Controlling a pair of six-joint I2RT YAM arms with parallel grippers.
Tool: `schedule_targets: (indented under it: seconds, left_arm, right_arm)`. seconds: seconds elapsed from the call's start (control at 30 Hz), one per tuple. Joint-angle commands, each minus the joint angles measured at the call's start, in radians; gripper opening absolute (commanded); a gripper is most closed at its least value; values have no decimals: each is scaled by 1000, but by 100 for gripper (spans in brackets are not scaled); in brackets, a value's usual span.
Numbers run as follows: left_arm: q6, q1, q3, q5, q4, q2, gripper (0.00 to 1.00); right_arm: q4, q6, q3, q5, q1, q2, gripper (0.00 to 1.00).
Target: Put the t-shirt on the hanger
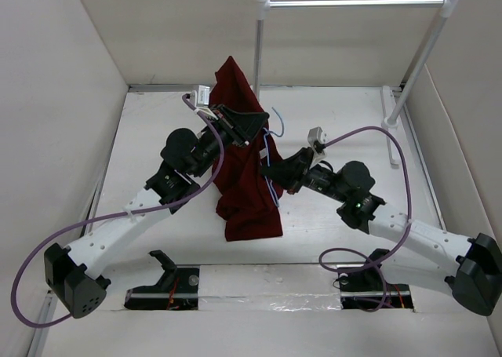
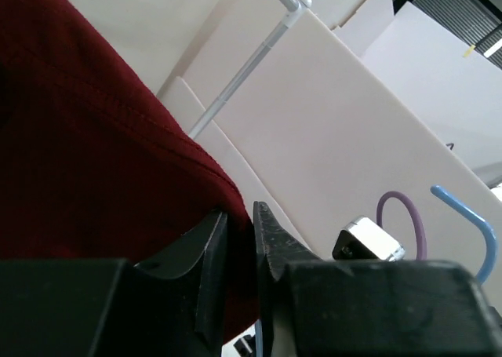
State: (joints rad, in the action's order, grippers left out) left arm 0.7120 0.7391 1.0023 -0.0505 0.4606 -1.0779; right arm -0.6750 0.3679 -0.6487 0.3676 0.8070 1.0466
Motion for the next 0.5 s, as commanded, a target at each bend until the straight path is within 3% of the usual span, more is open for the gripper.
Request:
schedule_targets:
  seconds: [0.0,0.23,0.27,0.3,0.37,0.4,0.47]
  left_arm:
    - [-17,3,-19,-12,62,33,0]
    - [3,3,-82,5,69,130,0]
    - [6,3,-91,6,73,140,0]
    - [12,3,-100,6,73,150,0]
    - [15,3,-97,-2,50,177,0]
    - [14,3,-93,0,43,187,0]
    - [20,3,-97,-6,38,211,0]
  right_arm:
    - [-89,-26,-55,-27,15,-4,0]
    - [-66,-26,-42,-51,24,-25,1]
    - [-55,-29,-39,-56,24,-31,9]
    - [-28,-32,-37,-61,24,-40,26]
    - [15,-49,-29,-73,24,-74,40]
    - [55,-53,-25,-79,24,-89,52]
    - [95,-73,-12,-85,24,-140,61]
